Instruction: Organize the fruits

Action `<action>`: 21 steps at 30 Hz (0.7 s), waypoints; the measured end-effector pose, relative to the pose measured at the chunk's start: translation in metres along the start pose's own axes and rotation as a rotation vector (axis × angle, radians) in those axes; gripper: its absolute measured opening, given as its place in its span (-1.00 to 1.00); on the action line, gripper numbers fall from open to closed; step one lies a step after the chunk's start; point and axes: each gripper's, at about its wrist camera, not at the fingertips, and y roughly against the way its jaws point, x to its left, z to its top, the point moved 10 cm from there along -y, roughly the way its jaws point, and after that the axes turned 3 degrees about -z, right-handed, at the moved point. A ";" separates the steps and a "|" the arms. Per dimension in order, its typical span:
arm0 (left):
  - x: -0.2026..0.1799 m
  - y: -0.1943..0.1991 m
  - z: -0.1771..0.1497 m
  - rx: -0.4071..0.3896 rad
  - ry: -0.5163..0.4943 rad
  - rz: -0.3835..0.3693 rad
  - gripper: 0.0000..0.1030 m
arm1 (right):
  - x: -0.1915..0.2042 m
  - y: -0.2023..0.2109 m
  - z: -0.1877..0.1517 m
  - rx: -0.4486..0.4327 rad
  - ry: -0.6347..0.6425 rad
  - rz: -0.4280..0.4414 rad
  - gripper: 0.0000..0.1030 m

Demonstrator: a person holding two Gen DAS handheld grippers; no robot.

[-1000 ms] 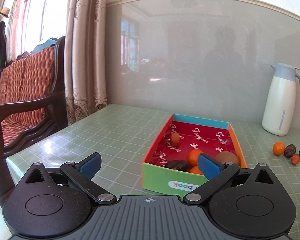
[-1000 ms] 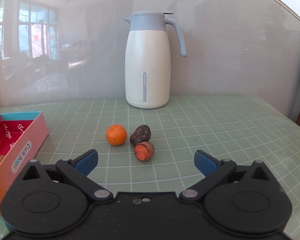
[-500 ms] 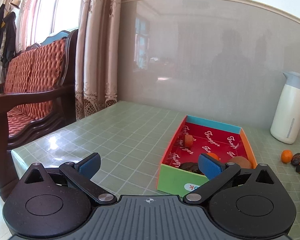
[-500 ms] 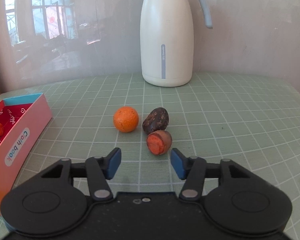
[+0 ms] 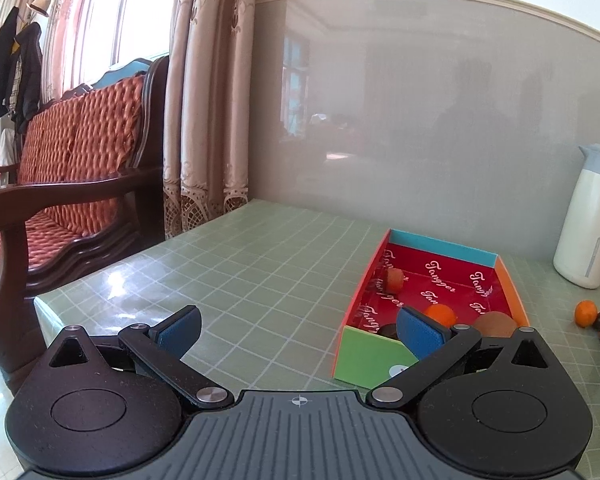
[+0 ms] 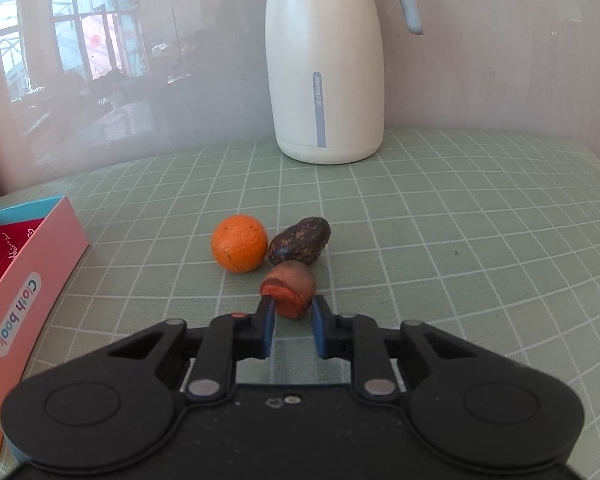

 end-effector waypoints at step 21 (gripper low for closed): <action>-0.005 -0.001 -0.001 0.006 -0.009 -0.003 0.99 | 0.010 0.009 0.000 -0.016 0.005 0.045 -0.62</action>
